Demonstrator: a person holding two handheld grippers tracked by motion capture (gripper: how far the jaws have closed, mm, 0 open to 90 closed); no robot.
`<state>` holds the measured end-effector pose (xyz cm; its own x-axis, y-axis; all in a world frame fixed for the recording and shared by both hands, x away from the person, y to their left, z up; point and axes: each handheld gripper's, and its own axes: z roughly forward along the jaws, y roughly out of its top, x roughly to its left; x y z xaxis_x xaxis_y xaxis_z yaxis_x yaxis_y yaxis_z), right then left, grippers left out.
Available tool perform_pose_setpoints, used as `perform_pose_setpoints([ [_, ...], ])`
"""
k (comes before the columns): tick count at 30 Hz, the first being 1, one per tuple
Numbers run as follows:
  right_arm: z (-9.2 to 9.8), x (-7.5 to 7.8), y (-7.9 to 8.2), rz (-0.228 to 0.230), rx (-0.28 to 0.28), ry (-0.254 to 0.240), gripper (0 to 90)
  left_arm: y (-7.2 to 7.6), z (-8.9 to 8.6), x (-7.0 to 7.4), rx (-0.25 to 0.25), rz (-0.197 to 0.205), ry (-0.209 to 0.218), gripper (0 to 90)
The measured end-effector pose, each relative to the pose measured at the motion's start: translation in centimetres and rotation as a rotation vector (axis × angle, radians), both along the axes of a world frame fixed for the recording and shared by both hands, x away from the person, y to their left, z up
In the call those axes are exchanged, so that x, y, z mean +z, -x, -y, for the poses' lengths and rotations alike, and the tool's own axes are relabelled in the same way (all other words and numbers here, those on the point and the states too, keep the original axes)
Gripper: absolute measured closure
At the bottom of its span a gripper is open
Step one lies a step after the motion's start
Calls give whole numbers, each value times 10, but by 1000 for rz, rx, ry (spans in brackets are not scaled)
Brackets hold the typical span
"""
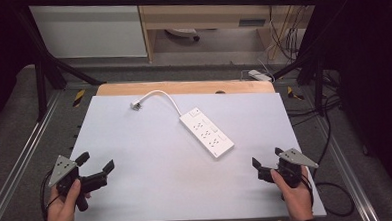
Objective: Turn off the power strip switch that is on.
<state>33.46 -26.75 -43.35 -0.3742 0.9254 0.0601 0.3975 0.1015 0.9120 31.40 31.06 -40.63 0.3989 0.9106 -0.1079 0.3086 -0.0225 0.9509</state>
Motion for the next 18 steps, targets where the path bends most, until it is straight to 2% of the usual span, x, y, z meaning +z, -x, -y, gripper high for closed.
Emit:
perform_pose_setpoints([
  [2,-1,2,1,-5,14,2,57,0,1,0,-2,-4,-1,47],
  [6,0,6,2,-4,23,-25,55,0,3,-1,-9,-5,-6,42],
  [10,2,11,4,21,20,-38,46,0,4,-1,-17,-8,-7,42],
  [18,6,17,6,40,19,-77,30,0,6,-1,-34,-10,-9,42],
])
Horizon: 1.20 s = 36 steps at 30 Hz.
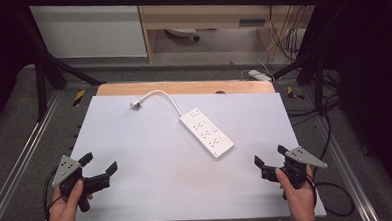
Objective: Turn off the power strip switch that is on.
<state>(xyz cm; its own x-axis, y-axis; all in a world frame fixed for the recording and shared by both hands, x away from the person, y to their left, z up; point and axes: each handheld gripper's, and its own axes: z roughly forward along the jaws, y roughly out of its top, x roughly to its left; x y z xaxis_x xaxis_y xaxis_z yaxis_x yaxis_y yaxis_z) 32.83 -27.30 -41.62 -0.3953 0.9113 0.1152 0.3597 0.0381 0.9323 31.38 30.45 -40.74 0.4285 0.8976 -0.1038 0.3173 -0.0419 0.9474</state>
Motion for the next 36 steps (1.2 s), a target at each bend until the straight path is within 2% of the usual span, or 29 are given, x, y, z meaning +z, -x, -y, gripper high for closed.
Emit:
perform_pose_setpoints([
  [10,-3,8,3,18,15,-30,24,0,0,0,0,-4,2,43],
  [28,-11,29,-4,40,25,-15,20,1,0,0,0,-4,4,43],
  [36,-15,30,-8,41,43,-12,19,0,0,-1,-1,-6,2,42],
])
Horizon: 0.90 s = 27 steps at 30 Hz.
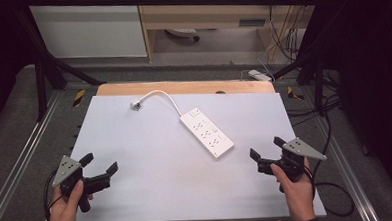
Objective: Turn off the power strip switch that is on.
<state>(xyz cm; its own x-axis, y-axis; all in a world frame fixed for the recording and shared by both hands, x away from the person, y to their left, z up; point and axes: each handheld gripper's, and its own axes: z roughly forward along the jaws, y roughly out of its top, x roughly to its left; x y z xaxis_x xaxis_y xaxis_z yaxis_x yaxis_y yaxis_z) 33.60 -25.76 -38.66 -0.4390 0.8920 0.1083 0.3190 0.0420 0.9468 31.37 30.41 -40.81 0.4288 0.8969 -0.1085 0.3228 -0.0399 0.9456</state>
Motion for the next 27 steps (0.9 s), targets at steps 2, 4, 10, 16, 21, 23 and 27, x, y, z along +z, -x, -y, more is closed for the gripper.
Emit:
perform_pose_setpoints([
  [2,-3,2,-2,4,6,3,19,0,1,0,-2,0,2,42],
  [4,-4,4,-4,7,10,5,19,0,1,0,-2,0,3,42],
  [10,-7,11,-8,15,11,3,19,0,0,0,0,-1,2,42],
  [16,-8,16,-15,14,10,5,19,1,1,0,-3,-2,1,43],
  [21,-11,20,-22,10,13,11,19,1,0,0,-3,-8,-3,43],
  [23,-12,22,-25,6,14,15,19,1,1,0,-4,-6,-2,43],
  [27,-13,24,-31,5,15,17,19,1,1,0,-3,-7,-5,44],
])
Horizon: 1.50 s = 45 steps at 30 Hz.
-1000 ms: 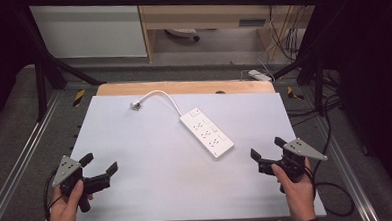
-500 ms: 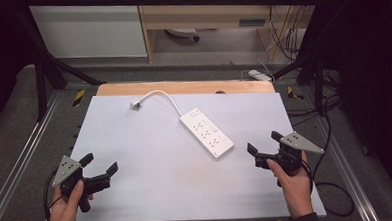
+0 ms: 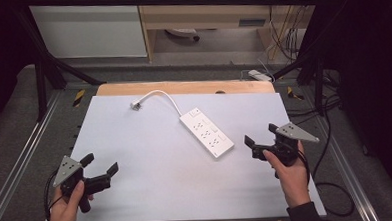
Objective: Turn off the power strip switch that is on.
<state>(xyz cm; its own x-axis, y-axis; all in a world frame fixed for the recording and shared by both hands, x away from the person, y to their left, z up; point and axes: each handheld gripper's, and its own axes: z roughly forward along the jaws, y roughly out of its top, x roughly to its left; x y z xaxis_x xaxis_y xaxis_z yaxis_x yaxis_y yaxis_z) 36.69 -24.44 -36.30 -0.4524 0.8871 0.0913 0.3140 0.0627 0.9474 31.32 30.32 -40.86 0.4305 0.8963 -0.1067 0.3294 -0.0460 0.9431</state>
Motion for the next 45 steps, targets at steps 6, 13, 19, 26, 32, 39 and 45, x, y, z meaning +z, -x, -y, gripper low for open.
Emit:
perform_pose_setpoints([
  [6,-2,3,-9,-3,-6,-4,20,0,0,0,1,1,-1,43],
  [13,-3,7,-17,-4,-10,-3,20,0,0,0,-1,1,-1,43],
  [19,-4,11,-22,-2,-8,-3,22,0,-1,0,0,-16,13,43],
  [26,-7,14,-28,-5,-2,-1,26,0,-1,0,-2,-17,19,43],
  [32,-9,15,-32,-1,-2,3,29,1,-1,0,-1,-14,17,43],
  [39,-9,15,-36,-1,0,10,23,0,0,0,-4,-9,10,43],
  [45,-9,18,-39,5,3,13,53,0,0,0,0,-7,9,43],
])
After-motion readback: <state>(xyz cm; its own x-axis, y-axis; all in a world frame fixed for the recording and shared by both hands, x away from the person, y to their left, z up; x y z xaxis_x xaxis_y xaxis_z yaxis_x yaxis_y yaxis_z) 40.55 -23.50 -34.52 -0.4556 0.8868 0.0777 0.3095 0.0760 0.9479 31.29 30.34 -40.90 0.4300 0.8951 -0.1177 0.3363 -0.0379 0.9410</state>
